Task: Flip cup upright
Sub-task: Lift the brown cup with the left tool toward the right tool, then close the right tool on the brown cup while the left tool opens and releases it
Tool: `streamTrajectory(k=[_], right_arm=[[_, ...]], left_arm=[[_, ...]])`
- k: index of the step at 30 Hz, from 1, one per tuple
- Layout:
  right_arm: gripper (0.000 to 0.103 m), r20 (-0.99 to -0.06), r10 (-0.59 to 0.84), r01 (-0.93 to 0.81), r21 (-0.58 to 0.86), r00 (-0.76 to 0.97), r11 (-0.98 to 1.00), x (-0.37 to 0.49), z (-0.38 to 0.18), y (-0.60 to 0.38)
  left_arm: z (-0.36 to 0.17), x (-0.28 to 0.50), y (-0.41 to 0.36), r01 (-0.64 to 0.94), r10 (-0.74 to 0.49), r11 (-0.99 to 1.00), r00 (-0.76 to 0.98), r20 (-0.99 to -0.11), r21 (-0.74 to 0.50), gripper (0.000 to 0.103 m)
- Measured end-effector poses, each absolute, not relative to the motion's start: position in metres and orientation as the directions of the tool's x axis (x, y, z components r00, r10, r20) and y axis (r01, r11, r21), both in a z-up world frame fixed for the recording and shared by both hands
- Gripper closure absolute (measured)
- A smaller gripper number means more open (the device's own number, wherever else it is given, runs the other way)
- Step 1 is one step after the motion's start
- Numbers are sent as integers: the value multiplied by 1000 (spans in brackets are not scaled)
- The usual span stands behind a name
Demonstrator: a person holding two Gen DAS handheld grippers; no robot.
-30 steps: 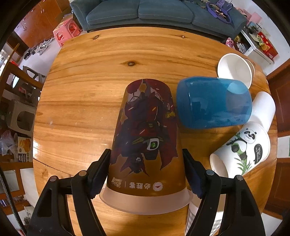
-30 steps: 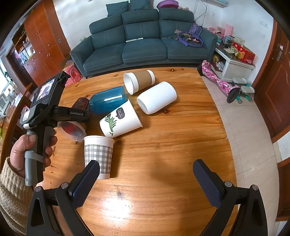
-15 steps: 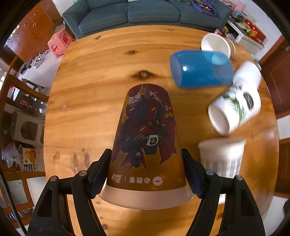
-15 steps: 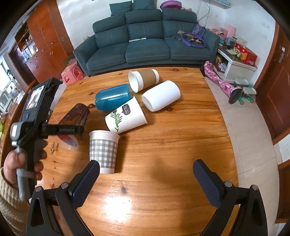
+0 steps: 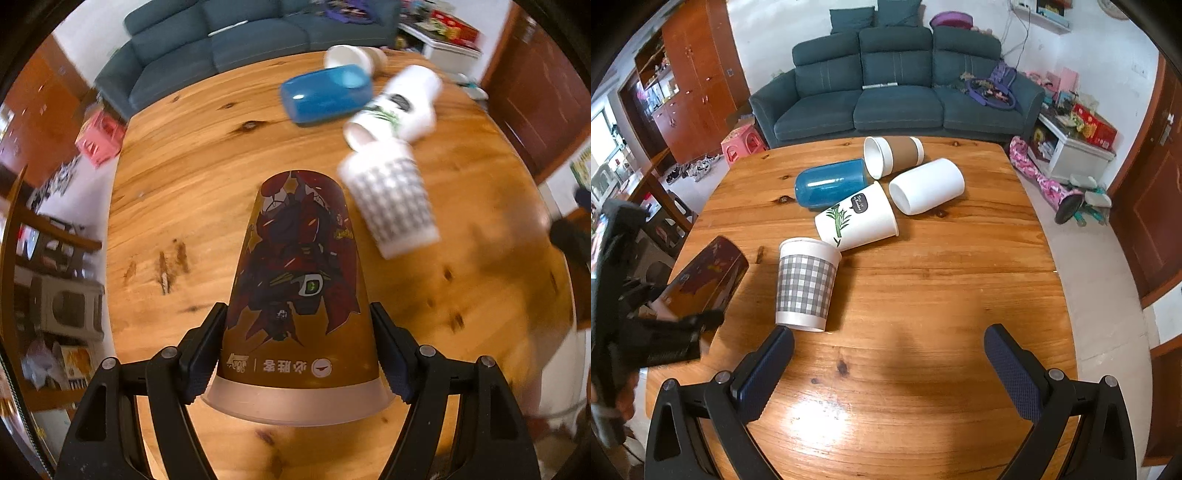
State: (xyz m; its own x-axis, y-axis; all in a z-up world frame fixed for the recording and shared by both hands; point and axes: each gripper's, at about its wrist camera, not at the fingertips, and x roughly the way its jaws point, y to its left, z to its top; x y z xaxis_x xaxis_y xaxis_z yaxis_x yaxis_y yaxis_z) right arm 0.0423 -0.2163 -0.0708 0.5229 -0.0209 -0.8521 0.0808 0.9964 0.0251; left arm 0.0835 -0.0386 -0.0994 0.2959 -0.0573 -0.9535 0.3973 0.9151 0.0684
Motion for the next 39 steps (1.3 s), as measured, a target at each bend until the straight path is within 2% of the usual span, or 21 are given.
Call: streamTrajectory(k=[7, 13, 19, 23, 28, 33, 39], right_arm=[[0, -788, -37, 69, 6, 614, 998, 14, -64, -221], [0, -781, -31, 23, -21, 624, 999, -4, -72, -231], [0, -802, 133, -12, 155, 582, 988, -24, -81, -253], [0, -815, 35, 19, 57, 578, 998, -34, -85, -252], [0, -829, -22, -19, -39, 559, 999, -42, -94, -245], [0, -828, 6, -76, -44, 561, 996, -50, -103, -242], [0, -824, 19, -114, -56, 567, 992, -55, -110, -240]], left_arm=[[-94, 48, -52, 497, -121, 866, 322, -939, 58, 25], [-93, 24, -65, 605, -146, 790, 347, -927, 102, 25], [-103, 7, -79, 737, -153, 654, 350, -924, 171, 25], [-113, -7, -90, 830, -158, 514, 341, -927, 218, 25], [-125, -14, -102, 900, -154, 374, 297, -942, 223, 25], [-131, -13, -113, 943, -161, 282, 229, -960, 178, 24], [-134, -19, -125, 966, -179, 171, 223, -958, 193, 24]])
